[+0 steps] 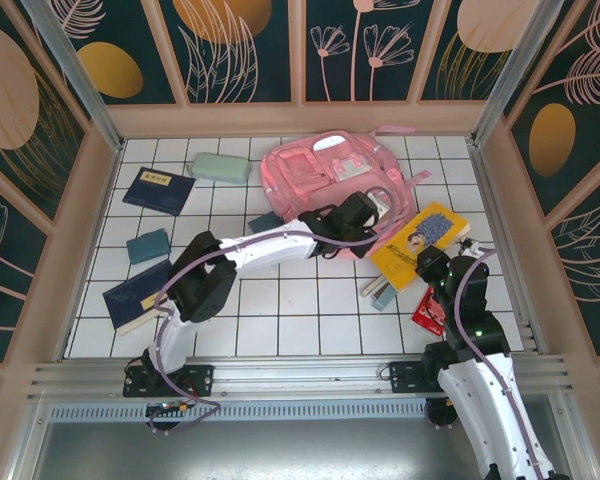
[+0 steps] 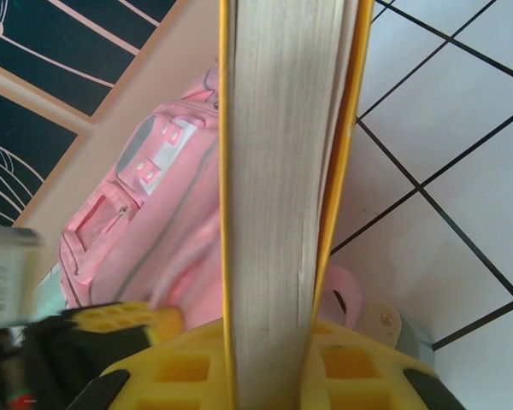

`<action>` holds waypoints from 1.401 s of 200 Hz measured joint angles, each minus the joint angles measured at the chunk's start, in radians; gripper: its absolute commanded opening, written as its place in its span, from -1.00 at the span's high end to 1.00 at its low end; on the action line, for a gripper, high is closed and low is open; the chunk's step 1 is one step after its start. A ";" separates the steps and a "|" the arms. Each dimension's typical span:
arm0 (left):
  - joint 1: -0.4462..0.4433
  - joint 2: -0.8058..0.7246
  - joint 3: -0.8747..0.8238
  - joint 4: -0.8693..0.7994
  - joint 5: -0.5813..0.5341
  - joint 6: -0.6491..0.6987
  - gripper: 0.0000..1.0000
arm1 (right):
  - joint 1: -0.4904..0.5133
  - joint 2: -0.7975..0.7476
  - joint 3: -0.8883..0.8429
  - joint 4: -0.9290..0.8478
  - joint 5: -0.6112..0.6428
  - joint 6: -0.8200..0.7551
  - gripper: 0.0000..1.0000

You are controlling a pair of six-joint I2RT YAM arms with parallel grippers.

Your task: Pack the student bag

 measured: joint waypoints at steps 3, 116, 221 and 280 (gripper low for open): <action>-0.001 0.008 0.000 -0.002 0.000 0.001 0.70 | 0.000 -0.002 0.000 -0.001 0.003 0.000 1.00; -0.005 0.100 0.074 -0.005 0.004 0.008 0.40 | 0.000 -0.023 0.002 -0.020 0.043 -0.007 1.00; -0.007 0.058 0.071 -0.009 -0.076 0.002 1.00 | 0.000 -0.019 -0.010 -0.006 -0.001 0.000 1.00; 0.001 -0.061 0.066 -0.003 -0.069 0.005 1.00 | 0.000 0.027 -0.013 0.031 -0.046 0.001 1.00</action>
